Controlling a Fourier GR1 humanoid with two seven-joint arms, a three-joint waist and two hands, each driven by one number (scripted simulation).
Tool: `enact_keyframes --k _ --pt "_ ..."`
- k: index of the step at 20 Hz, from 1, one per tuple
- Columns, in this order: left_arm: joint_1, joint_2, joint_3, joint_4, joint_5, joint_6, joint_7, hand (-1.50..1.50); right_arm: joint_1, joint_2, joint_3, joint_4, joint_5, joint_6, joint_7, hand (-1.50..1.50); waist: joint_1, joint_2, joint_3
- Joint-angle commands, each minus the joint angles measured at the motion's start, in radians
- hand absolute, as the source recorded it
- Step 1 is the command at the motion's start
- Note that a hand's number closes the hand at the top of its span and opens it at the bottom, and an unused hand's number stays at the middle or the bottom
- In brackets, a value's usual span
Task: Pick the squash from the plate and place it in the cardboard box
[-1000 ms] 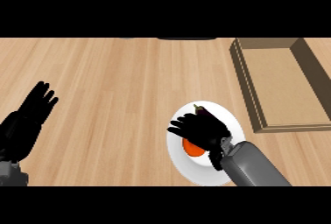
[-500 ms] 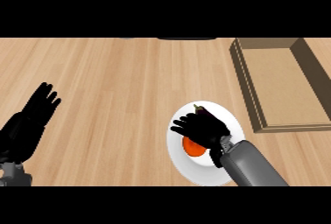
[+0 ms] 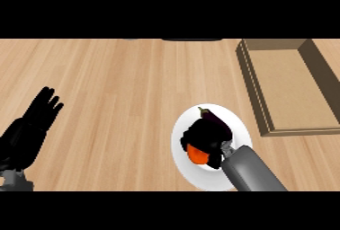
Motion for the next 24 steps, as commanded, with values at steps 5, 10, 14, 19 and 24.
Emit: enact_keyframes --k 5,10,14,19,24 --pt "-0.012 -0.022 0.005 0.055 -0.029 -0.008 -0.042 0.0 -0.021 0.031 -0.026 0.048 0.041 -0.047 -0.078 1.5 -0.001 0.0 0.0" --pt "-0.009 -0.005 0.017 0.008 -0.016 0.011 -0.007 0.0 -0.109 0.077 -0.47 0.16 -0.022 -0.074 0.439 1.5 -0.029 0.017 0.001" --pt "-0.004 0.008 0.005 -0.013 -0.015 -0.016 -0.011 0.0 -0.19 0.097 -0.655 0.216 -0.04 -0.155 0.719 1.5 0.023 0.023 0.002" --pt "-0.051 -0.016 -0.033 0.014 -0.017 -0.014 0.012 0.0 -0.418 0.098 -0.741 0.35 -0.001 -0.294 0.981 1.5 0.064 0.027 0.001" --pt "-0.104 0.009 0.003 0.075 -0.013 -0.016 -0.007 0.0 -0.614 0.082 -0.74 0.543 0.059 -0.443 1.053 1.5 0.062 0.027 0.0"
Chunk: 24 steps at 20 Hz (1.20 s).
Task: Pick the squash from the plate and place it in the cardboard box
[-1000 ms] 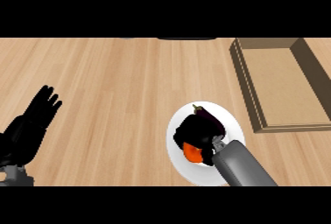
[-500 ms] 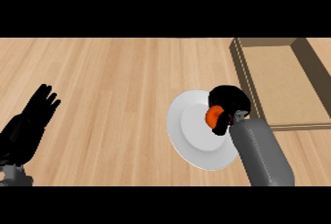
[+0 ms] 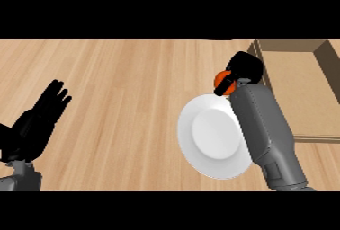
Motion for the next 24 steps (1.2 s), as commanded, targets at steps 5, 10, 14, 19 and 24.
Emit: enact_keyframes --k 5,10,14,19,24 --pt "0.027 -0.015 -0.004 0.012 -0.011 0.001 -0.026 0.0 -0.253 -0.013 0.016 0.155 0.094 -0.214 0.108 1.5 -0.013 -0.013 -0.001" --pt "-0.032 0.034 0.039 0.025 0.018 -0.007 0.026 0.0 -0.4 -0.061 0.033 0.163 0.169 -0.224 0.245 1.5 -0.029 -0.017 -0.001" --pt "0.019 -0.018 0.004 0.018 -0.021 0.025 -0.001 0.0 -0.451 -0.073 0.029 0.17 0.202 -0.244 0.359 1.5 -0.04 -0.022 -0.001" --pt "0.031 0.003 0.021 -0.03 -0.011 0.027 0.036 0.0 -0.466 -0.13 0.018 0.205 0.231 -0.286 0.394 1.5 -0.04 -0.023 -0.001" --pt "0.002 0.017 0.057 0.03 0.025 -0.005 0.002 0.0 -0.465 -0.257 -0.017 0.24 0.199 -0.233 0.286 1.5 -0.054 -0.023 -0.001"
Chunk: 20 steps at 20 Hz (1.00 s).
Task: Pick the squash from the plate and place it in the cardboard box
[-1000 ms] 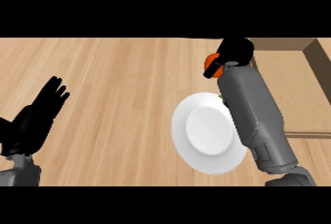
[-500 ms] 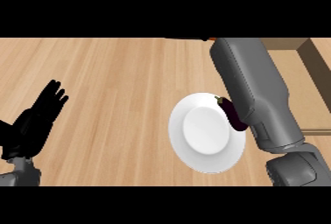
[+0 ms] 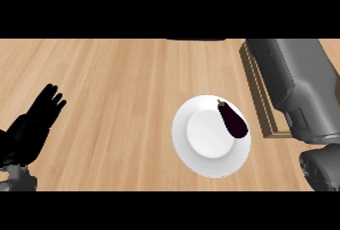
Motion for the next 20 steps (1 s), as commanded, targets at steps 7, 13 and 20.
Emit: enact_keyframes --k 7,13,20 --pt "0.043 -0.014 -0.005 -0.015 -0.015 -0.01 -0.027 0.0 0.103 -0.133 -0.027 0.03 -0.053 -0.05 -0.131 1.5 -0.011 -0.003 0.0" --pt "0.02 -0.011 0.0 -0.008 -0.012 -0.006 -0.01 0.0 0.191 -0.179 -0.06 0.092 -0.104 -0.171 -0.265 1.5 -0.008 0.0 0.001" --pt "0.002 -0.029 -0.011 0.019 -0.024 -0.01 -0.053 0.0 0.218 -0.216 -0.138 0.208 -0.187 -0.23 -0.334 1.5 -0.002 0.005 0.001"
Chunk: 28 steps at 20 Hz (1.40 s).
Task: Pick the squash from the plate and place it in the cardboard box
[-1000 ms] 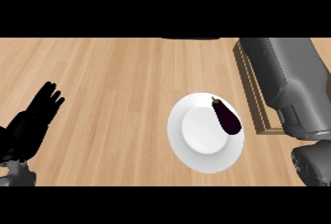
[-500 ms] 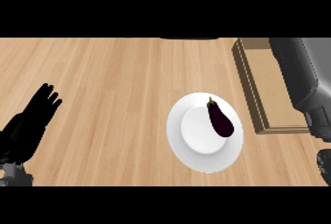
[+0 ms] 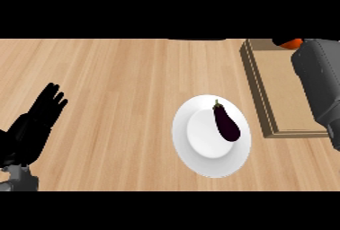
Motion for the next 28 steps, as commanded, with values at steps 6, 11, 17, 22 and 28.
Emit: enact_keyframes --k 6,11,17,22,28 --pt "-0.025 0.015 0.019 0.06 -0.002 -0.022 -0.051 0.0 0.08 -0.027 -0.139 0.119 -0.15 -0.006 -0.016 -1.5 0.003 0.005 0.0" --pt "-0.013 0.013 0.006 0.035 -0.018 -0.015 -0.03 0.0 0.158 -0.01 -0.152 0.112 -0.207 -0.105 -0.2 -1.5 0.003 0.003 0.001" --pt "0.01 0.007 0.012 0.005 0.005 -0.014 -0.002 0.0 0.166 0.054 -0.237 -0.043 -0.32 -0.377 -0.286 -1.5 -0.011 -0.004 0.002" --pt "0.004 0.007 0.032 -0.003 0.01 0.014 0.033 0.0 0.222 0.088 -0.309 -0.175 -0.464 -0.483 -0.405 -1.5 -0.028 -0.012 0.001" --pt "0.031 0.018 0.059 0.031 0.022 -0.019 -0.023 0.0 0.344 0.071 -0.309 -0.409 -0.598 -0.342 -0.387 -1.5 -0.041 -0.016 -0.001"
